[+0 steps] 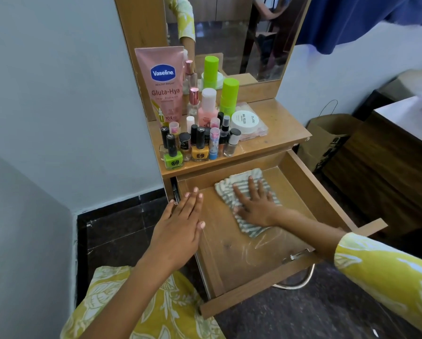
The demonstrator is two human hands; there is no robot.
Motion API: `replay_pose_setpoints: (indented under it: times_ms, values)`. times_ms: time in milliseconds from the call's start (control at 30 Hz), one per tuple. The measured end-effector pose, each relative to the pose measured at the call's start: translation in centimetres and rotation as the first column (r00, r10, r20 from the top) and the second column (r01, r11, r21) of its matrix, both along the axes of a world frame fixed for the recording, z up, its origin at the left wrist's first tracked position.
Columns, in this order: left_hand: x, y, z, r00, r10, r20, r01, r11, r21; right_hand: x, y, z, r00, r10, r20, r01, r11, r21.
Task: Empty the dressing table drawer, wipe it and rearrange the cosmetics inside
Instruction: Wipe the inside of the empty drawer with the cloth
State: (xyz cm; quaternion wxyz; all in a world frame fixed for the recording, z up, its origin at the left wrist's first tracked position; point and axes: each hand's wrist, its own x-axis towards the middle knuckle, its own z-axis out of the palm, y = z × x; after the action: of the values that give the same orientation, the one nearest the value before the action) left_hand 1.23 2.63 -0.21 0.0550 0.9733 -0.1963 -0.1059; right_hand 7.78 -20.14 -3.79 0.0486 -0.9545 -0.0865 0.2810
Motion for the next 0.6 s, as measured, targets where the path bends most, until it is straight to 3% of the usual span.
replay_pose_setpoints:
  times_ms: [133, 267, 400, 600]
  values:
    - [-0.1, 0.0, 0.1, 1.0, 0.018, 0.002, -0.018, 1.0, 0.003, -2.9, 6.4, -0.5, 0.979, 0.202, -0.003, -0.202, 0.979, 0.002]
    - [0.2, 0.2, 0.2, 1.0, 0.006, -0.018, -0.007, 0.998, -0.057, -2.8, 4.7, -0.1, 0.956, 0.293, -0.009, -0.293, 0.955, -0.037]
    - [0.5, 0.7, 0.4, 0.997, -0.021, -0.081, 0.015, 0.997, -0.082, -0.7, 0.8, 0.5, 0.994, 0.105, -0.01, -0.106, 0.993, -0.05]
    - [-1.7, 0.4, -0.2, 1.0, -0.015, -0.006, 0.014, 0.996, -0.09, -0.7, 5.2, 0.3, 0.999, -0.05, -0.01, 0.05, 0.999, -0.022]
